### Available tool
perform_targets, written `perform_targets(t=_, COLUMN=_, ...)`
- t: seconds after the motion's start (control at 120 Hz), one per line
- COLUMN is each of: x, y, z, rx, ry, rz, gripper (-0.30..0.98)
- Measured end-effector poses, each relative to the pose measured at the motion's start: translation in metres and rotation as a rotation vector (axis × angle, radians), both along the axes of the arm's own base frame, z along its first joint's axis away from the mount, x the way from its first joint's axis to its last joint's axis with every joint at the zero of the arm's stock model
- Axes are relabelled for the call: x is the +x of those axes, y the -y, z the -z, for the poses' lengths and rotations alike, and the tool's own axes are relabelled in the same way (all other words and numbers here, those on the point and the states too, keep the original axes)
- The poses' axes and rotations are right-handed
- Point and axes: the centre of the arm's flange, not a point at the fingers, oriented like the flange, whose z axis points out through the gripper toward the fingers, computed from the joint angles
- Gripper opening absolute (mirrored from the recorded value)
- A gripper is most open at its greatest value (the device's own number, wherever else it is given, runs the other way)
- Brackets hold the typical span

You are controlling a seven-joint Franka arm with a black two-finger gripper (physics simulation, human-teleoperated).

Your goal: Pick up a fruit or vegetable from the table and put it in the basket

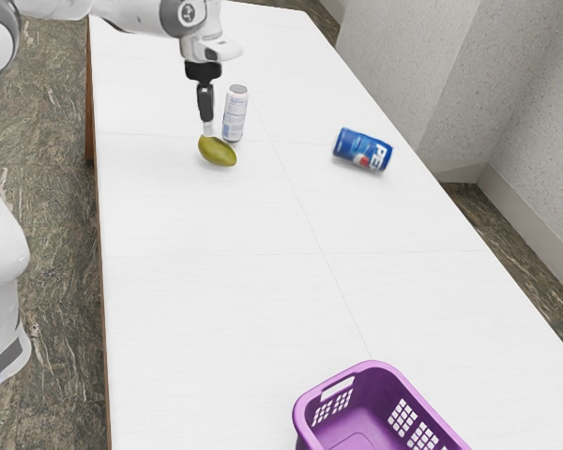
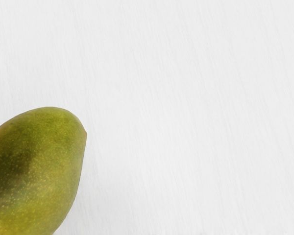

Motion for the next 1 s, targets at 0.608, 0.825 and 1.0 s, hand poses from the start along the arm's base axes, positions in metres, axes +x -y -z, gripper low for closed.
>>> perform_targets(t=0.608, x=-0.005, y=-0.021, z=0.036, rx=0.055, ry=0.029, rz=0.169, gripper=0.69)
perform_targets(t=0.825, x=-0.011, y=-0.031, z=0.034, rx=0.076, ry=0.041, rz=0.193, gripper=0.69)
perform_targets(t=1.0, x=-0.005, y=-0.035, z=0.046, rx=0.091, ry=0.027, rz=0.225, gripper=0.69)
